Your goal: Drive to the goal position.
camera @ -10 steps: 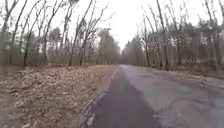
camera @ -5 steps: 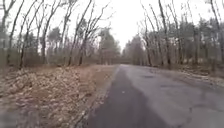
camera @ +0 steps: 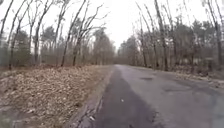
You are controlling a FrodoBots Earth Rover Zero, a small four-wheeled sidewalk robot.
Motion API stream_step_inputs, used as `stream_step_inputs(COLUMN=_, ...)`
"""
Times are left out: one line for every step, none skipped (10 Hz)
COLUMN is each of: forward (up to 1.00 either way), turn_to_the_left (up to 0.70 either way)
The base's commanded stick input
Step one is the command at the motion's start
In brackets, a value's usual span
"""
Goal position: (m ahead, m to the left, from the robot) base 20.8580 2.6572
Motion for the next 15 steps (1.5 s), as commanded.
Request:
stream_step_inputs(forward=0.85, turn_to_the_left=0.0)
stream_step_inputs(forward=0.85, turn_to_the_left=0.0)
stream_step_inputs(forward=0.85, turn_to_the_left=-0.27)
stream_step_inputs(forward=0.85, turn_to_the_left=-0.16)
stream_step_inputs(forward=0.85, turn_to_the_left=-0.06)
stream_step_inputs(forward=0.85, turn_to_the_left=0.0)
stream_step_inputs(forward=0.85, turn_to_the_left=0.0)
stream_step_inputs(forward=0.85, turn_to_the_left=0.0)
stream_step_inputs(forward=0.85, turn_to_the_left=0.0)
stream_step_inputs(forward=0.85, turn_to_the_left=0.0)
stream_step_inputs(forward=0.85, turn_to_the_left=0.0)
stream_step_inputs(forward=0.85, turn_to_the_left=0.0)
stream_step_inputs(forward=1.0, turn_to_the_left=0.0)
stream_step_inputs(forward=1.0, turn_to_the_left=0.0)
stream_step_inputs(forward=1.0, turn_to_the_left=0.0)
